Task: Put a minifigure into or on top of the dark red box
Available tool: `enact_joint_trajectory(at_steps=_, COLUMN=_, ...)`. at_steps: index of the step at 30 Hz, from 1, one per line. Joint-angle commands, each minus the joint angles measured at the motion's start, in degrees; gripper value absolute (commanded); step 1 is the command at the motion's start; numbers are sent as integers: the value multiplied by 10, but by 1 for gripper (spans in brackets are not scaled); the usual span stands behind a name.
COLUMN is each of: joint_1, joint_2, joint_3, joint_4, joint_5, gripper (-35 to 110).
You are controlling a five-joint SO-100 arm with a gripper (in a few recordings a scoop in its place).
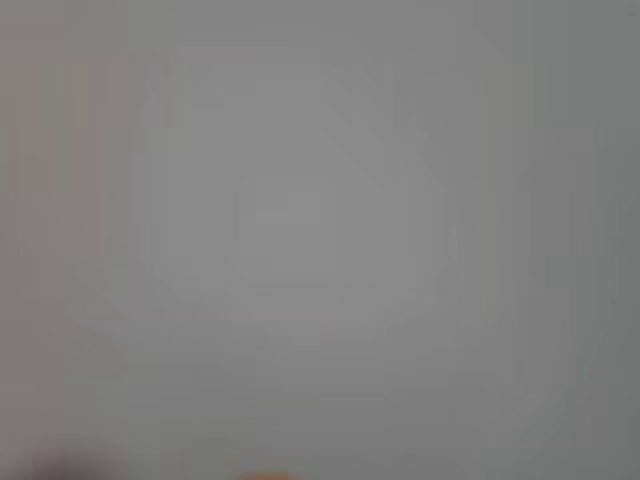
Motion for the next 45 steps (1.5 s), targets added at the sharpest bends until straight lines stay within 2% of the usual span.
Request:
enact_joint_trajectory(at_steps=1, joint_1=-7, joint_2=7, joint_3=-7, joint_4=4, joint_5=-11, gripper=0)
enact_joint_trajectory(at_steps=9, joint_1=-7, joint_2=7, joint_3=-7, joint_4=4, joint_5=-11, gripper=1)
enact_joint_trajectory(at_steps=14, joint_1=-16, joint_2=6, joint_3=-13, joint_4=11, joint_5=-26, gripper=11)
enact_joint_trajectory(at_steps=16, joint_1=19, joint_2=-17, joint_3=-39, joint_4=42, joint_5=-14, gripper=14)
enact_joint_trajectory(at_steps=19, joint_1=79, joint_2=-56, joint_3=-89, joint_4=26, joint_5=-25, gripper=17)
enact_joint_trajectory(at_steps=23, joint_1=160, joint_2=-192, joint_3=-213, joint_4=-21, joint_5=-70, gripper=21)
enact_joint_trajectory(at_steps=25, joint_1=199, joint_2=-326, joint_3=-305, joint_4=-29, joint_5=-84, gripper=22)
enact_joint_trajectory(at_steps=27, joint_1=246, joint_2=-480, joint_3=-415, joint_4=8, joint_5=-71, gripper=21)
enact_joint_trajectory(at_steps=30, joint_1=309, joint_2=-657, joint_3=-569, joint_4=97, joint_5=25, gripper=23)
enact_joint_trajectory(at_steps=32, joint_1=381, joint_2=-749, joint_3=-649, joint_4=161, joint_5=216, gripper=28)
enact_joint_trajectory(at_steps=33, joint_1=400, joint_2=-783, joint_3=-673, joint_4=180, joint_5=259, gripper=27)
enact_joint_trajectory(at_steps=34, joint_1=406, joint_2=-802, joint_3=-689, joint_4=181, joint_5=279, gripper=26)
enact_joint_trajectory(at_steps=36, joint_1=417, joint_2=-813, joint_3=-710, joint_4=164, joint_5=321, gripper=14)
enact_joint_trajectory(at_steps=40, joint_1=440, joint_2=-797, joint_3=-705, joint_4=151, joint_5=391, gripper=14)
enact_joint_trajectory(at_steps=45, joint_1=520, joint_2=-812, joint_3=-709, joint_4=205, joint_5=494, gripper=7)
